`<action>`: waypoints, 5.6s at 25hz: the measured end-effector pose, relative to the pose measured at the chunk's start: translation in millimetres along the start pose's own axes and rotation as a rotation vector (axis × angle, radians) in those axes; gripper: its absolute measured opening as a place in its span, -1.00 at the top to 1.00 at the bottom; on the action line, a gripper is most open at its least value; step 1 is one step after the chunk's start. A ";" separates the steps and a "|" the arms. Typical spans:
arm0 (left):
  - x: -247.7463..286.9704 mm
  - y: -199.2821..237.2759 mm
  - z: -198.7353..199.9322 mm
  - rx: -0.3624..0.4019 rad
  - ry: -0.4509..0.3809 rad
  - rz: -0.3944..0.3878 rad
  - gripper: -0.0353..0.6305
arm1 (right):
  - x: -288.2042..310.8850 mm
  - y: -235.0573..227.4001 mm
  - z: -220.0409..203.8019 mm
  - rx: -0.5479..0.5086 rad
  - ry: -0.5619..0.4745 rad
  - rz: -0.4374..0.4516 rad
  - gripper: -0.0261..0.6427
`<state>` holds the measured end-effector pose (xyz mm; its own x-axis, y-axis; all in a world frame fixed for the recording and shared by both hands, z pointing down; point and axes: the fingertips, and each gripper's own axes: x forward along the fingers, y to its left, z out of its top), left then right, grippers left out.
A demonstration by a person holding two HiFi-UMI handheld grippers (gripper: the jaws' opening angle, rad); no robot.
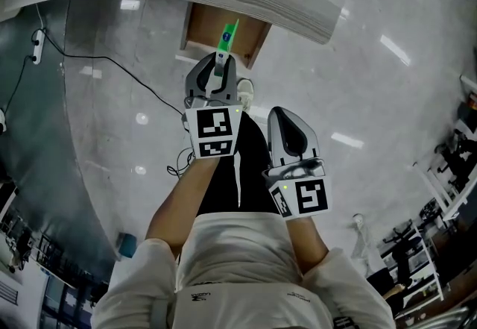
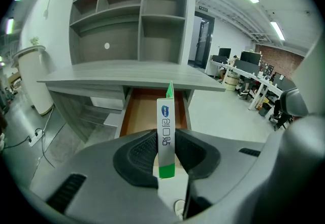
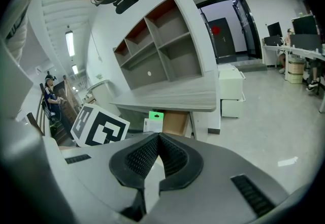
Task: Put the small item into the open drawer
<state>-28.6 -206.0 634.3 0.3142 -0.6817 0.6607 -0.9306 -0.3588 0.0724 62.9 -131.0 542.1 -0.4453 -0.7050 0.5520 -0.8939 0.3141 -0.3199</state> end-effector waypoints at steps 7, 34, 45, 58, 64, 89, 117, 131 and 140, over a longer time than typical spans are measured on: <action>14.1 5.7 -22.7 -0.003 0.053 0.003 0.59 | 2.9 -2.0 -7.5 0.004 0.008 -0.007 0.83; 54.4 6.2 -58.4 -0.027 0.163 0.025 0.59 | 8.0 -15.9 -19.7 0.016 0.042 -0.020 0.83; 63.4 6.7 -64.5 -0.033 0.201 0.022 0.59 | 5.6 -23.7 -22.8 0.029 0.043 -0.035 0.83; 67.7 11.7 -68.5 -0.061 0.211 0.022 0.48 | 6.0 -19.0 -21.5 0.064 0.035 -0.039 0.83; 62.4 12.5 -61.9 -0.069 0.196 0.020 0.47 | 2.9 -14.9 -20.6 0.059 0.035 -0.039 0.83; -32.8 -7.6 26.3 -0.030 0.036 -0.004 0.56 | -59.2 20.8 23.8 0.022 -0.096 -0.056 0.83; -348.5 -49.5 198.3 0.049 -0.376 -0.080 0.85 | -230.2 151.3 193.2 -0.150 -0.362 -0.038 0.83; -425.8 -60.1 240.0 0.113 -0.538 -0.093 0.85 | -265.8 174.4 244.4 -0.214 -0.470 -0.034 0.83; -440.6 -59.6 256.0 0.131 -0.594 -0.089 0.85 | -271.3 182.6 264.5 -0.245 -0.504 -0.023 0.83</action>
<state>-63.6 -47.5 147.7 0.4753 -0.8710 0.1243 -0.8772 -0.4800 -0.0089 34.3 -50.6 130.2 -0.3992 -0.9113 0.1012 -0.9158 0.3912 -0.0906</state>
